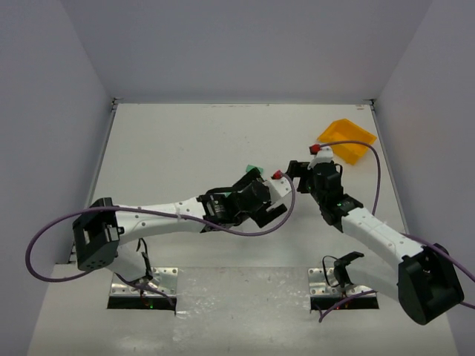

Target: Build the wood block tower

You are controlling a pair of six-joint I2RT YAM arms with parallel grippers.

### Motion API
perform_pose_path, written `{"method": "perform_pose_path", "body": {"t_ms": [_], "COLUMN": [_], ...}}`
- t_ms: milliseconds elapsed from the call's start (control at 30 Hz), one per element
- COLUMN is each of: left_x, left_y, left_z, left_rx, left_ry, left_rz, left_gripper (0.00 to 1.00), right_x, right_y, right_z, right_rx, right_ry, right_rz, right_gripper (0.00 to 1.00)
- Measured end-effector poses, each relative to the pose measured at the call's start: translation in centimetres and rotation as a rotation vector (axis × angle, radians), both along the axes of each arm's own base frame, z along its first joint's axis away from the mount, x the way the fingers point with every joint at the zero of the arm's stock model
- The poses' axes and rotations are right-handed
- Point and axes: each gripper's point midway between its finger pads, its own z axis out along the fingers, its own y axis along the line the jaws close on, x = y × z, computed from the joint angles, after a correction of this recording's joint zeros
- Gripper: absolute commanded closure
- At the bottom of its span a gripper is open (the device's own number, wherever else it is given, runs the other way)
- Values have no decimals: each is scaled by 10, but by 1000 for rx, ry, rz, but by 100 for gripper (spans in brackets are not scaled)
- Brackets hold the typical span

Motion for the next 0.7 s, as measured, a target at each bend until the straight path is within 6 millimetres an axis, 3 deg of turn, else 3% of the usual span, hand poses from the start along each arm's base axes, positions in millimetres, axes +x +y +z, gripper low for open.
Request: {"method": "perform_pose_path", "body": {"t_ms": [167, 267, 367, 533, 700], "left_x": [62, 106, 137, 151, 137], "left_y": [27, 74, 132, 218, 244], "left_z": [54, 75, 87, 79, 54], "left_rx": [-226, -358, -476, -611, -658], "left_ry": [-84, -118, -151, -191, -185], "left_rz": [284, 521, 754, 1022, 1134], "left_gripper": [0, 0, 0, 0, 0], "right_x": [-1, 1, 4, -5, -24], "right_y": [-2, 2, 9, 24, 50], "right_z": [-8, -10, -13, -28, -46], "right_rx": [8, 16, 27, 29, -30], "right_ry": [82, 127, 182, 270, 347], "right_rz": [-44, -45, -42, -21, -12], "right_gripper": [1, 1, 1, 1, 1]}}
